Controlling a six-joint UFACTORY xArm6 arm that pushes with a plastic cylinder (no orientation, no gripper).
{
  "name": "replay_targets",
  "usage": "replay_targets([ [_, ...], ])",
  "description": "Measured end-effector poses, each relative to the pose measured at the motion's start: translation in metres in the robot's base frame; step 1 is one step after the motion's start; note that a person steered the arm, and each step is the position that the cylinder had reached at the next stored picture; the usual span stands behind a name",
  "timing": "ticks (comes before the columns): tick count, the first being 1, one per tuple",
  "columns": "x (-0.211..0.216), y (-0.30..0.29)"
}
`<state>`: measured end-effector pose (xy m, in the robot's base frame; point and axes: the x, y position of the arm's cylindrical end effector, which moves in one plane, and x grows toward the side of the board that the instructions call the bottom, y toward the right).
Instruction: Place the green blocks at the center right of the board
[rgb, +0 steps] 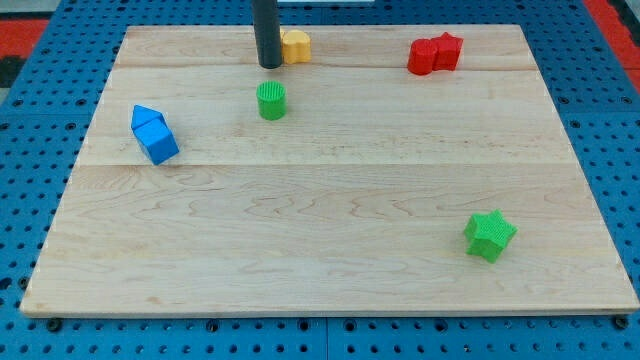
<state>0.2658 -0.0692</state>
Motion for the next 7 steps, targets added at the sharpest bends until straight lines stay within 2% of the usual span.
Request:
replay_targets([
  [2,0.0,-0.038],
  [3,0.038,-0.016],
  [5,0.063,-0.02],
  [6,0.105,0.073],
  [7,0.117,0.138],
])
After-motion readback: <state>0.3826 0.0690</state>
